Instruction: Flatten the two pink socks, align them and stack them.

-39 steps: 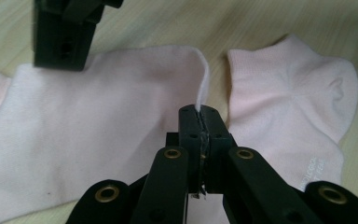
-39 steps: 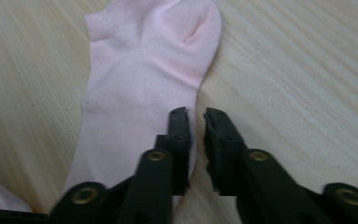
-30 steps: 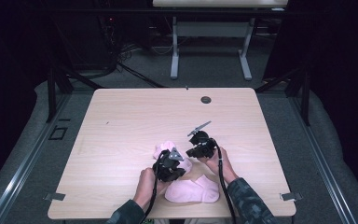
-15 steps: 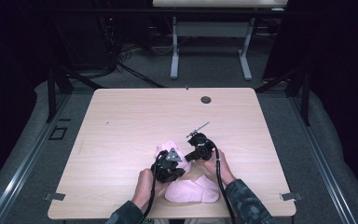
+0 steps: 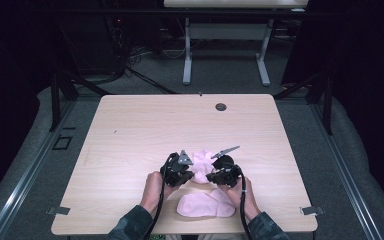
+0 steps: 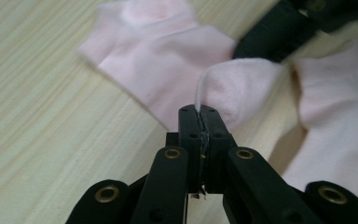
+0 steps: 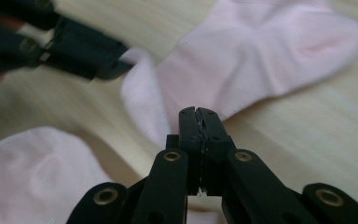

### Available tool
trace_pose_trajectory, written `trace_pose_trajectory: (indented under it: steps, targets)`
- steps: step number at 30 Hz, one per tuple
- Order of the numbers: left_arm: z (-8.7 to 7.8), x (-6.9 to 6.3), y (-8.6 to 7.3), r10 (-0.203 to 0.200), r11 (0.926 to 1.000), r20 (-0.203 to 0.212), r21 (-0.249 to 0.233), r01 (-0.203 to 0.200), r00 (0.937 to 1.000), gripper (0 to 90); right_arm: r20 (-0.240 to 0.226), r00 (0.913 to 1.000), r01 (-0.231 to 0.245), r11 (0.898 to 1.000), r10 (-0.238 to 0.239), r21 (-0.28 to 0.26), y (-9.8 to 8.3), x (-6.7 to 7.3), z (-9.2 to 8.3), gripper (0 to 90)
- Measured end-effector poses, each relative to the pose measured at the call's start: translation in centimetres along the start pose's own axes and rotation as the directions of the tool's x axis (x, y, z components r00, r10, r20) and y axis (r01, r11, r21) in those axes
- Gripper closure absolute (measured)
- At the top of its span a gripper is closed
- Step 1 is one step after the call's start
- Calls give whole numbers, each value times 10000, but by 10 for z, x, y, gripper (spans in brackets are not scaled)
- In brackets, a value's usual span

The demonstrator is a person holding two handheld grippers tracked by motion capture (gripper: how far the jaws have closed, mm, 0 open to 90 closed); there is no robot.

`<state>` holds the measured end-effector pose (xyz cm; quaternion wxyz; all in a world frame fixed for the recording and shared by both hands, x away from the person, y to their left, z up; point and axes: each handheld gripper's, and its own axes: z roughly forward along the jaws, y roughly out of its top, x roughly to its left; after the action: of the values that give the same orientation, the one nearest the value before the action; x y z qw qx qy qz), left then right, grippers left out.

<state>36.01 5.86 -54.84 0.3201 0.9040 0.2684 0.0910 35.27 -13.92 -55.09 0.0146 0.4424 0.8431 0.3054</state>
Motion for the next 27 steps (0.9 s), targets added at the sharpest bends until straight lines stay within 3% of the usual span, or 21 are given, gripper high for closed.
trace_pose_trajectory:
  steps: [3,7,9,12,15,18,19,20,21,23,25,27]
  targets:
    - [2,8,-4,-42,9999,41,130,41,10000,887,-375,9989,267,9996,-269,-58,-2,7,1,844]
    - [-6,18,-11,-732,9973,4,46,732,9973,784,-594,9970,452,9969,-490,-649,1,0,-12,673]
    - [-12,19,-13,-1122,9937,-170,-44,1121,9935,678,-132,9975,679,9927,-696,-998,4,-8,-22,638]
    - [-23,17,-14,-1517,9881,-303,-291,1509,9880,571,940,9900,1170,9850,-1055,-1267,13,-24,-31,603]
    - [-29,9,-12,-1385,9895,-227,-445,1374,9901,493,1505,9820,1296,9867,-1140,-985,28,-44,-28,547]
    - [-26,-3,-7,-1082,9936,1,-321,1082,9941,436,1631,9774,1439,9884,-1342,-493,41,-58,-17,473]
    - [-24,-5,-6,-1020,9946,50,-203,1021,9948,440,1539,9787,1453,9882,-1362,-492,45,-60,-12,455]
    - [-19,-7,-5,-938,9956,92,-61,939,9955,440,1474,9754,1722,9840,-1636,-469,48,-60,-6,431]
    - [-16,-7,-5,-868,9962,117,70,867,9962,446,1725,9670,1947,9805,-1873,-269,51,-60,1,395]
    - [-10,-8,-5,-830,9960,68,330,827,9965,461,1705,9626,2127,9771,-2105,53,56,-60,8,376]
    - [-6,-7,-6,-705,9958,7,582,703,9975,510,1693,9649,2012,9794,-2007,146,60,-62,16,406]
    - [-3,-6,-7,-621,9949,139,801,608,9980,595,1504,9735,1736,9848,-1721,34,62,-63,22,507]
